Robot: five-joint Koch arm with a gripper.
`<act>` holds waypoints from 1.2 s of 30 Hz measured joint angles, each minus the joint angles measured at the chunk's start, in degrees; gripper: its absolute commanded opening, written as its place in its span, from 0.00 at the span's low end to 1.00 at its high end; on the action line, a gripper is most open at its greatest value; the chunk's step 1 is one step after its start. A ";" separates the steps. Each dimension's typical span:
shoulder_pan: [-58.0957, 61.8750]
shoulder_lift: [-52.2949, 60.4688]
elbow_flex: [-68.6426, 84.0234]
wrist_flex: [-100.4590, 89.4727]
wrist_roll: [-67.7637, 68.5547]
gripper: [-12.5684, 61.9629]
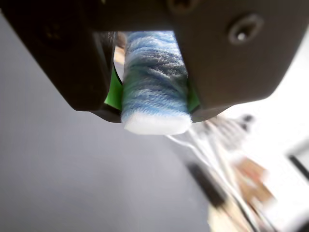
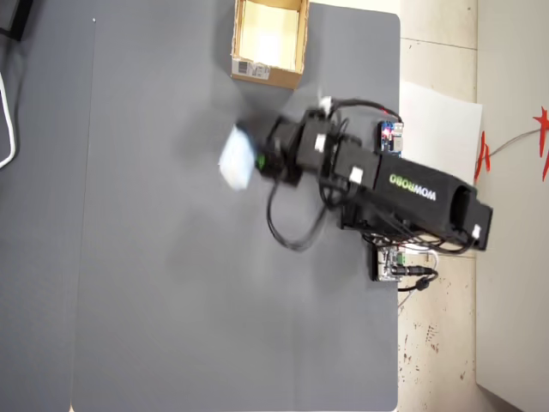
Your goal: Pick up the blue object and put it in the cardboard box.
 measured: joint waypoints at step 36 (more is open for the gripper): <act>34.45 -27.25 -16.70 2.37 7.21 0.60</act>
